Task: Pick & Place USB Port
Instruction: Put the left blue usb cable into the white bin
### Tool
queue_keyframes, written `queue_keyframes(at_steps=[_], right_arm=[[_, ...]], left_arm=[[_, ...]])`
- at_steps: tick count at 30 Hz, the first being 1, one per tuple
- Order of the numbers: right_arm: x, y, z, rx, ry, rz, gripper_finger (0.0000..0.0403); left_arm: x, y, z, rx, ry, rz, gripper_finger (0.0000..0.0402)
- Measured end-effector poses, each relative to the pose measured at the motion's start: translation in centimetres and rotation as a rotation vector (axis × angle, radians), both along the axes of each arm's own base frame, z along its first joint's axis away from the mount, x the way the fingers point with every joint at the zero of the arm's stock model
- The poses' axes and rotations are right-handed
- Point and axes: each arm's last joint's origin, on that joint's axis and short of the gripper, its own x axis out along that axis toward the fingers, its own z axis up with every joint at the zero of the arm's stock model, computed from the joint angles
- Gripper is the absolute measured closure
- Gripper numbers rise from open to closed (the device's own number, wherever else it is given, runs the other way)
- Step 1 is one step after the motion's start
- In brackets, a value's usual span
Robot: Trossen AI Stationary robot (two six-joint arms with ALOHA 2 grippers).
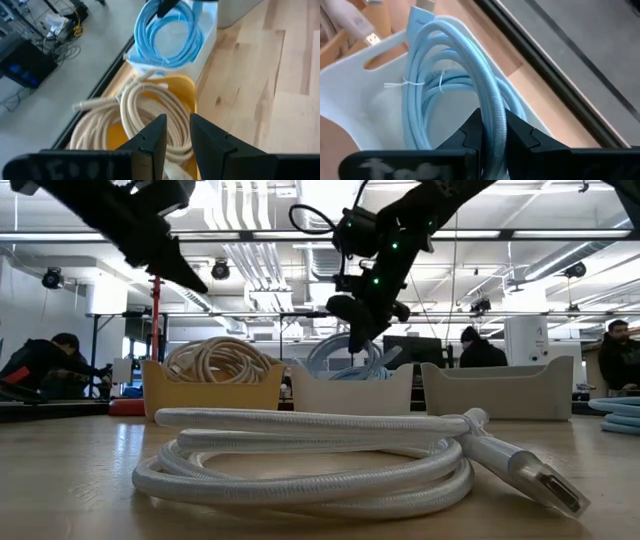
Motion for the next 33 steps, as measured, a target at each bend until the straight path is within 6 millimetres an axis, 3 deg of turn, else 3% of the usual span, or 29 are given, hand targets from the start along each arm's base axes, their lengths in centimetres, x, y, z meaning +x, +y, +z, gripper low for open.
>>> queue_keyframes(at_steps=[15, 27, 33], right_arm=[[0.1, 0.1, -1.0, 0.017, 0.051, 0.009, 0.0353], [0.0, 0.1, -1.0, 0.012, 0.062, 0.012, 0.0268], [-0.6, 0.3, 0.1, 0.018, 0.084, 0.011, 0.0244]], left_arm=[[-0.3, 0.1, -0.6, -0.026, -0.015, 0.028, 0.0303], [-0.3, 0.1, -0.6, -0.025, -0.018, 0.03, 0.0305], [-0.3, 0.1, -0.6, -0.025, -0.018, 0.03, 0.0305]])
